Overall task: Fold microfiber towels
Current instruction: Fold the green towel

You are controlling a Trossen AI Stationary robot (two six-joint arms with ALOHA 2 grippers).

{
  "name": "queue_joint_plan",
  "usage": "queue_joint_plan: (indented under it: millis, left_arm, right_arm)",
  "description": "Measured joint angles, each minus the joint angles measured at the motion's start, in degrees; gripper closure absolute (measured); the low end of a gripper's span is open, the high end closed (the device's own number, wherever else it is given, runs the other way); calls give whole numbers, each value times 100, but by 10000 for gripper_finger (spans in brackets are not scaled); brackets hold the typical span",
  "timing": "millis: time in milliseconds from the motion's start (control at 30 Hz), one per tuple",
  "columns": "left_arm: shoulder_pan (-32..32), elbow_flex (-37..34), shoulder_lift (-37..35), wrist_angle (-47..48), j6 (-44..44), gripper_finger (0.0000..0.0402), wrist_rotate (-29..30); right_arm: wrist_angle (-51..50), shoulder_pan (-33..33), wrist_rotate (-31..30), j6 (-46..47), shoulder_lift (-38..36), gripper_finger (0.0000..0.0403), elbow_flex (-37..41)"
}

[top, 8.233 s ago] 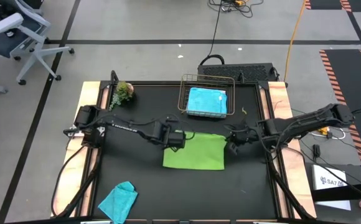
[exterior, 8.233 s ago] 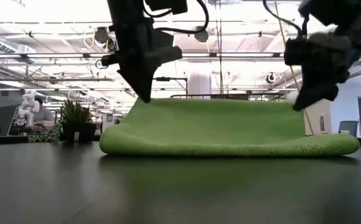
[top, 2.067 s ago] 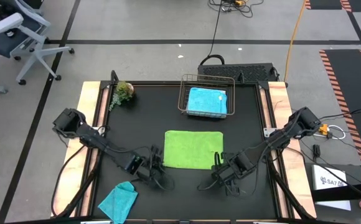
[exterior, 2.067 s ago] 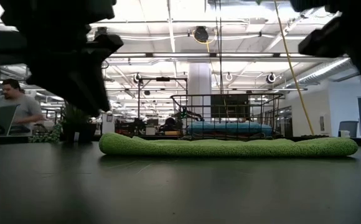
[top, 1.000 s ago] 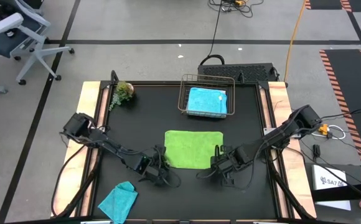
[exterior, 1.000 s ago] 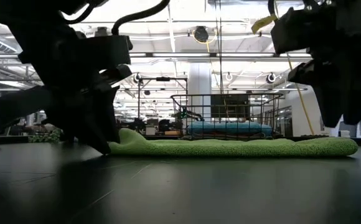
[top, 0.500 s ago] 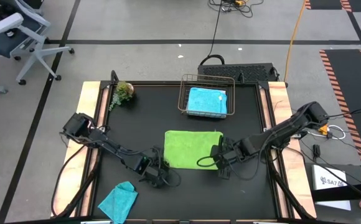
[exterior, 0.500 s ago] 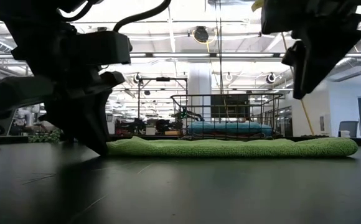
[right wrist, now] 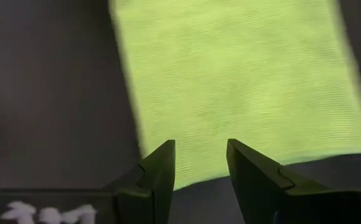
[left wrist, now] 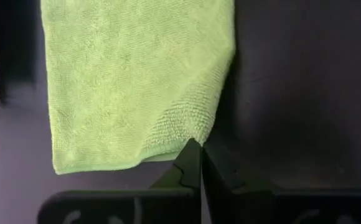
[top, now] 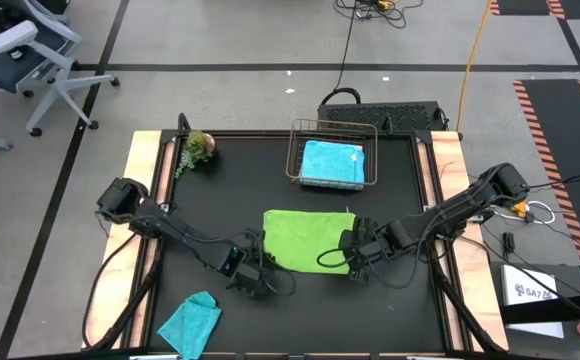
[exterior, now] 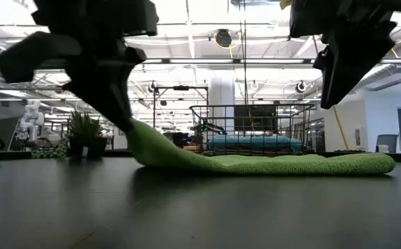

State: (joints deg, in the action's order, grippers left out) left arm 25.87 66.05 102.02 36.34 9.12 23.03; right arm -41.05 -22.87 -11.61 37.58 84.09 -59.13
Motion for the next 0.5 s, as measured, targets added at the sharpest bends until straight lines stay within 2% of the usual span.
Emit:
queue_joint_plan:
  millis: [100, 267, 333, 433, 500]
  left_arm:
    - [-47, 4, 12, 23, -46, 400, -67]
    - [-36, 4, 13, 82, -150, 400, -162]
    - [-40, 4, 13, 82, -175, 400, -160]
    - [-45, 4, 13, 83, -168, 401, -197]
    - [-53, 4, 13, 83, -122, 401, -195]
  right_arm:
    - [-352, 123, -477, -49, 0, 266, 0]
    - [-1152, 528, -525, 235, 2, 266, 0]
    - [-1281, 684, -747, 249, 1, 268, 22]
    - [-870, 953, -740, 211, 0, 293, 223]
    - [-131, 1084, -414, 65, 0, 327, 515]
